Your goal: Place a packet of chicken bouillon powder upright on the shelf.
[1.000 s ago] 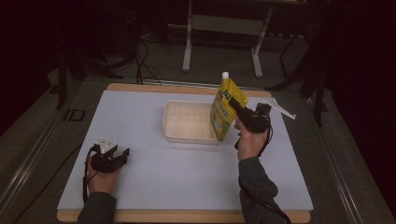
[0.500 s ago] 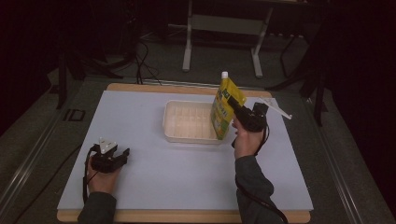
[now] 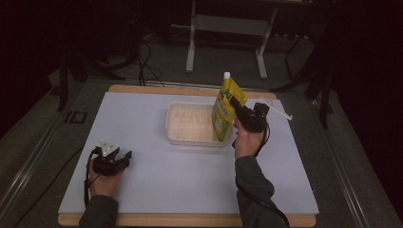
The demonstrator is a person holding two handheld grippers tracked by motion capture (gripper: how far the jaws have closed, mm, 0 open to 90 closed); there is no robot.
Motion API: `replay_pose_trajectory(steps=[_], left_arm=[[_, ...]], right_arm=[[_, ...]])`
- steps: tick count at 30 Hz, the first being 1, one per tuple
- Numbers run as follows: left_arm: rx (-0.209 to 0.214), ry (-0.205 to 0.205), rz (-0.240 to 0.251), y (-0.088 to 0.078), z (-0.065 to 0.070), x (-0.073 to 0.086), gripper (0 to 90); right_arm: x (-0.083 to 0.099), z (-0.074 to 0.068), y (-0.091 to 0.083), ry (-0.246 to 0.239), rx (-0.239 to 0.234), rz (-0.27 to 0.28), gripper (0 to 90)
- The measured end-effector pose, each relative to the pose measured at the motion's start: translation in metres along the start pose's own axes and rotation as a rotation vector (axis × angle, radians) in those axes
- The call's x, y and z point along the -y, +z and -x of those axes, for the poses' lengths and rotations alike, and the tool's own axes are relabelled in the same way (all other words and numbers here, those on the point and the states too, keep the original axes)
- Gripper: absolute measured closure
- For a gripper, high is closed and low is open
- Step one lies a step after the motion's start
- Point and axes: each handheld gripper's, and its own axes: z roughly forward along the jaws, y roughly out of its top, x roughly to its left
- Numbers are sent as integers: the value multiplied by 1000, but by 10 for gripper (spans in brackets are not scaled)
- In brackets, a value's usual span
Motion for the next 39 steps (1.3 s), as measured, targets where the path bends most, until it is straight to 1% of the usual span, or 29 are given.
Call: replay_pose_trajectory(steps=[3, 8, 13, 16, 18, 19, 29, 33, 37, 39], left_arm=[[0, 0, -1, 0, 0, 0, 471], [0, 3, -2, 0, 0, 0, 471], [0, 1, -1, 0, 0, 0, 471], [1, -1, 0, 0, 0, 0, 471], [1, -1, 0, 0, 0, 0, 471], [3, -1, 0, 0, 0, 0, 470], [4, -3, 1, 0, 0, 0, 471], [4, -5, 4, 0, 0, 0, 471], [4, -3, 3, 0, 0, 0, 470], [4, -1, 2, 0, 0, 0, 471]], right_arm=[[-1, 0, 0, -9, 11, 5, 900], [0, 1, 4, -2, 19, 2, 900], [2, 2, 9, 2, 18, -2, 900], [3, 2, 14, 6, 22, -4, 900], [3, 2, 14, 6, 22, -4, 900], [5, 2, 17, 10, 23, -5, 900], [9, 0, 26, 12, 21, -10, 900], [13, 0, 29, 5, 21, -9, 900], [18, 2, 31, -3, 10, -9, 900], [21, 4, 31, 1, 13, -10, 900]])
